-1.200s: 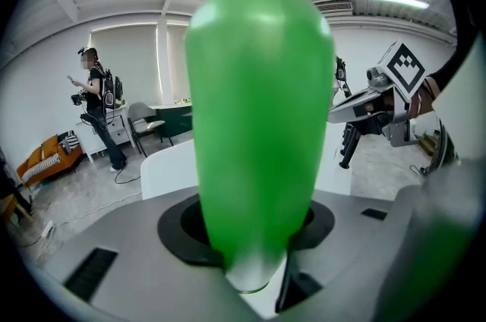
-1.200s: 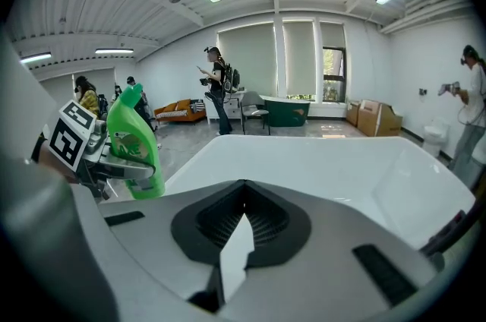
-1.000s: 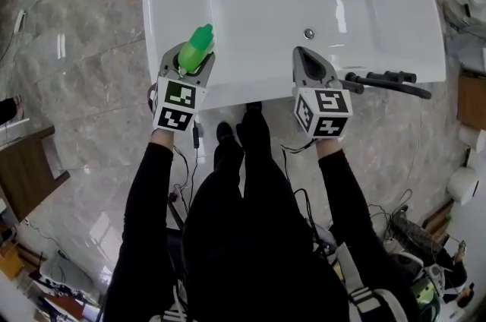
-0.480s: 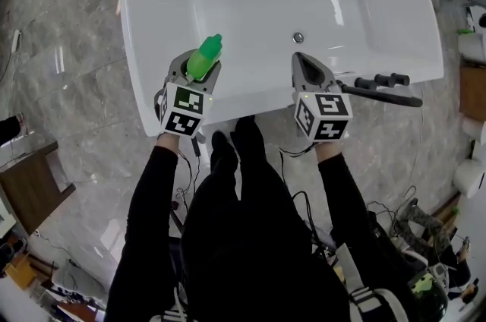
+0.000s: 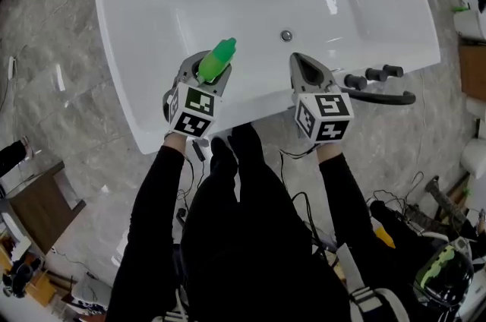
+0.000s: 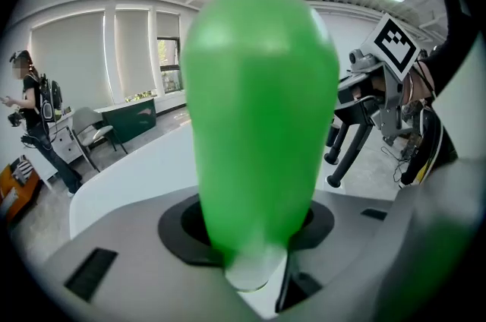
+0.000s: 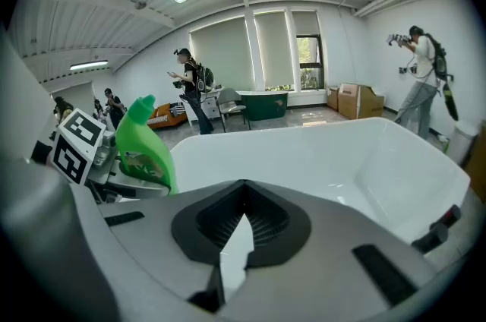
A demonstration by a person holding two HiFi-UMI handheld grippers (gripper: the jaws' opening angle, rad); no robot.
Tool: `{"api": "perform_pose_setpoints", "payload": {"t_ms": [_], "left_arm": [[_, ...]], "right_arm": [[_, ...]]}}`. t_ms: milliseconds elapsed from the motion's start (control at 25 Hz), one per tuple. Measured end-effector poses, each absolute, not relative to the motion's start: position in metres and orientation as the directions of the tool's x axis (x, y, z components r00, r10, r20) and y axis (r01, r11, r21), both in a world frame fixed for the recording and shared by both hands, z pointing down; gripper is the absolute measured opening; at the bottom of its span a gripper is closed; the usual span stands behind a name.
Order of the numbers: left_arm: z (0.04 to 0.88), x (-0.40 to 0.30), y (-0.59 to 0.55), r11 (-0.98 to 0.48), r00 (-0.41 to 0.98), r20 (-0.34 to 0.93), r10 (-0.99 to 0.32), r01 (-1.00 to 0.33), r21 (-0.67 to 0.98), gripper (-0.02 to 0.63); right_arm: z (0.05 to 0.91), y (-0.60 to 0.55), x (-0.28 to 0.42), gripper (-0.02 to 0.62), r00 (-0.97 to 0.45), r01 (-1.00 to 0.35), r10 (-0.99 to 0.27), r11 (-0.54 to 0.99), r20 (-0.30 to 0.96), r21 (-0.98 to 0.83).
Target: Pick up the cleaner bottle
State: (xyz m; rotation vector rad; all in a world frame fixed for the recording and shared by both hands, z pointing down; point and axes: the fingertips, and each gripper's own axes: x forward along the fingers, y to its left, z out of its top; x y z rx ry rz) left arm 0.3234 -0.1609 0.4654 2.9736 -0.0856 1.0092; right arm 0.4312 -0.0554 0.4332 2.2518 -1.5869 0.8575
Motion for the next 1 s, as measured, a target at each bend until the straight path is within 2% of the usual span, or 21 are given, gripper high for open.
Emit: {"api": "perform_pose_setpoints", "payload": {"t_ms": [360, 1000], "left_arm": [[0.469, 0.361, -0.141, -1.0, 0.801, 0.599, 0.009, 0.013, -0.001, 0.19], [0.469, 0.36, -0.147, -1.0, 0.797, 0.603, 0.018, 0.01, 0.016, 0.19]], "right_arm": [[0.437, -0.052, 0.446, 0.002, 0.245, -0.922, -0.768, -0.372, 0.591, -0.102], [0.434, -0.057, 0.441, 0.002, 0.237, -0.924, -0.768, -0.368, 0.595, -0.106]]}}
